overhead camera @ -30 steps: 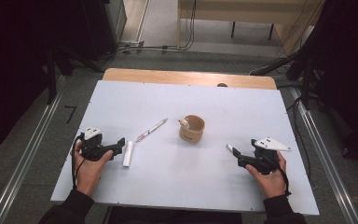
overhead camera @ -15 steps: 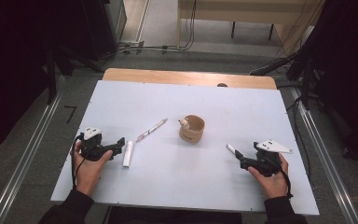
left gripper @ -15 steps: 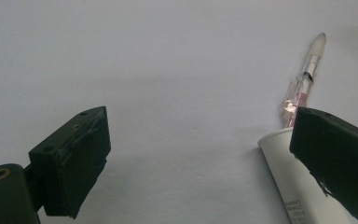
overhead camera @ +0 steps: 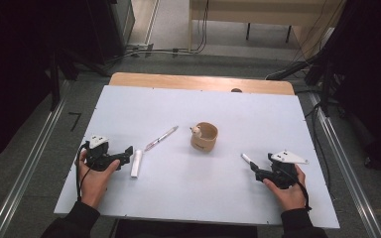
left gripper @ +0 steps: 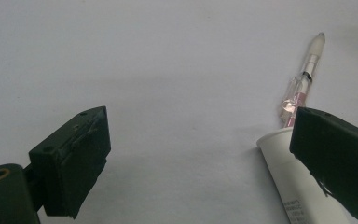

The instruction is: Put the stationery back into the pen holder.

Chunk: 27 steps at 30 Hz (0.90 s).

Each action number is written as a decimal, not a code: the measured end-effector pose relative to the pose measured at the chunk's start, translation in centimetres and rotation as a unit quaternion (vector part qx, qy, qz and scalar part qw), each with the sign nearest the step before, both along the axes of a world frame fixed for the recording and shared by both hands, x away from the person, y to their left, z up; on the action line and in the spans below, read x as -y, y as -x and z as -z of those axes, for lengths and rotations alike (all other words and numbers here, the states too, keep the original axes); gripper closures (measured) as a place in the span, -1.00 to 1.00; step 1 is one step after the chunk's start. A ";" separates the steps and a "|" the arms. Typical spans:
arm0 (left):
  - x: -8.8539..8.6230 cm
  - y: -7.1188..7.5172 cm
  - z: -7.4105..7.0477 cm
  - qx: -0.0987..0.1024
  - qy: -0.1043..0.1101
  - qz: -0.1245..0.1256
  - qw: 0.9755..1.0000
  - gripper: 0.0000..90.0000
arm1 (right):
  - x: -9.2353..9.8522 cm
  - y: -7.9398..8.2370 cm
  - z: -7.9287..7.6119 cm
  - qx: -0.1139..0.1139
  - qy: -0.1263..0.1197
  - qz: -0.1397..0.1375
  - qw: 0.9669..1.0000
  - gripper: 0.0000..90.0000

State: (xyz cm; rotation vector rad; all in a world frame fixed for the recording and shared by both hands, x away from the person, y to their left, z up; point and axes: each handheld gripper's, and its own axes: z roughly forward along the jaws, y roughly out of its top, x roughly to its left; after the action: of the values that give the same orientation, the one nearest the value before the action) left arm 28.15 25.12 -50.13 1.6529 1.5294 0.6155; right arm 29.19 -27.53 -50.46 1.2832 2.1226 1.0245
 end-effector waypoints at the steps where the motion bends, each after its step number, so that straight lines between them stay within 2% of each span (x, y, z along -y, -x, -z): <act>1: 0.0 0.0 0.0 0.001 0.000 0.000 1.000 -0.87 | 0.0 0.0 0.0 0.000 0.000 0.000 1.000 -0.43; 12: 0.1 0.0 0.0 0.000 0.000 0.000 1.000 -0.87 | -0.3 -0.3 0.3 -0.009 0.005 -0.022 1.000 -0.07; 27: 0.1 0.0 0.0 0.001 -0.001 0.001 1.000 -0.87 | -1.0 -0.4 0.4 -0.018 0.032 -0.045 0.998 0.38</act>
State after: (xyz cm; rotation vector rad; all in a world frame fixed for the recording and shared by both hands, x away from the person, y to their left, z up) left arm 28.17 25.01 -50.18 1.6538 1.5270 0.6170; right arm 29.58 -26.56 -50.88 1.1936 2.2389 0.9688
